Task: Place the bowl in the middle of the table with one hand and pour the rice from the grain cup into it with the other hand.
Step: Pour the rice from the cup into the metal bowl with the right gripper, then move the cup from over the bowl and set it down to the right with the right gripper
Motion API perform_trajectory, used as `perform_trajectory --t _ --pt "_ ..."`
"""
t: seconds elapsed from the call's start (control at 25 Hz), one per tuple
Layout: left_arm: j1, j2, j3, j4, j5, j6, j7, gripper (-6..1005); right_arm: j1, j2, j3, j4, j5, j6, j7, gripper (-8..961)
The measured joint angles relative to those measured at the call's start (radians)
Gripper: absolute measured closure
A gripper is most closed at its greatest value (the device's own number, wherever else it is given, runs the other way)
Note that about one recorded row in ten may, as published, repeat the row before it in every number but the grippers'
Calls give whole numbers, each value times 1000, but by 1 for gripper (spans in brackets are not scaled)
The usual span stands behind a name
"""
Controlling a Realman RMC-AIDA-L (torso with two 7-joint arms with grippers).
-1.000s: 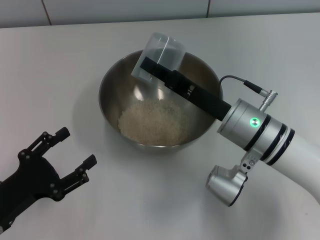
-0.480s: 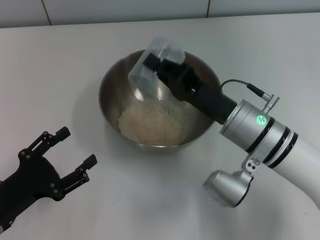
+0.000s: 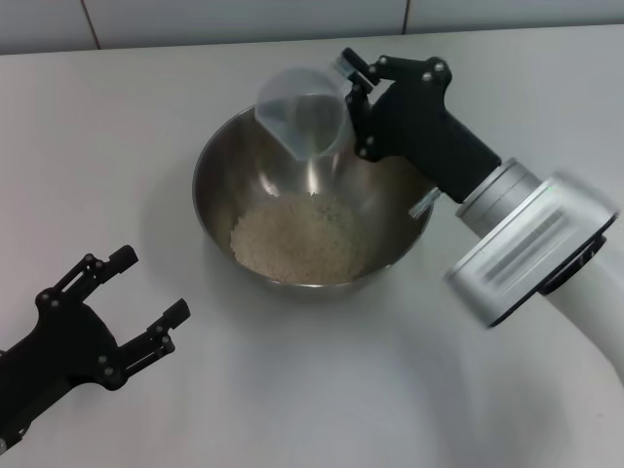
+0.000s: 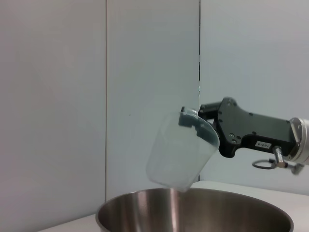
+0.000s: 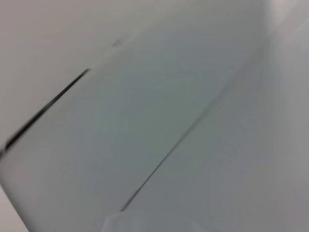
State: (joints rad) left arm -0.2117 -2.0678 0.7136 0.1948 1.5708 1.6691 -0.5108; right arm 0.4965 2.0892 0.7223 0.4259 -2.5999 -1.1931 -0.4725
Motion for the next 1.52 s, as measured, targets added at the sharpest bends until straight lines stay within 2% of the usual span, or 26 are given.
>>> perform_trajectory --t 0.08,0.24,0.44,0.92,1.12,1.16,1.32,1.36,1.52 --pt "0 0 -2 0 0 2 0 157 8 -1 2 -25 1 3 208 952" --pt "0 1 -6 0 0 7 0 157 18 -3 -2 -65 1 7 491 953" --pt "1 2 -8 0 0 9 0 157 25 -4 -13 -92 -28 32 729 953" --pt "0 2 -8 0 0 15 0 157 12 -2 -3 -96 -30 23 749 952" --pt "3 2 -8 0 0 18 0 157 -21 -1 114 -101 -28 -7 688 953" --pt "3 2 -8 0 0 18 0 157 -32 -3 164 -105 -28 -13 674 953" --pt "1 2 -8 0 0 18 0 157 -41 -5 232 -128 -28 -15 667 953" --pt "1 2 -8 0 0 18 0 157 -43 -6 279 -153 -28 -16 657 953" --pt "0 2 -8 0 0 20 0 157 -44 -5 326 -191 -28 -16 650 953"
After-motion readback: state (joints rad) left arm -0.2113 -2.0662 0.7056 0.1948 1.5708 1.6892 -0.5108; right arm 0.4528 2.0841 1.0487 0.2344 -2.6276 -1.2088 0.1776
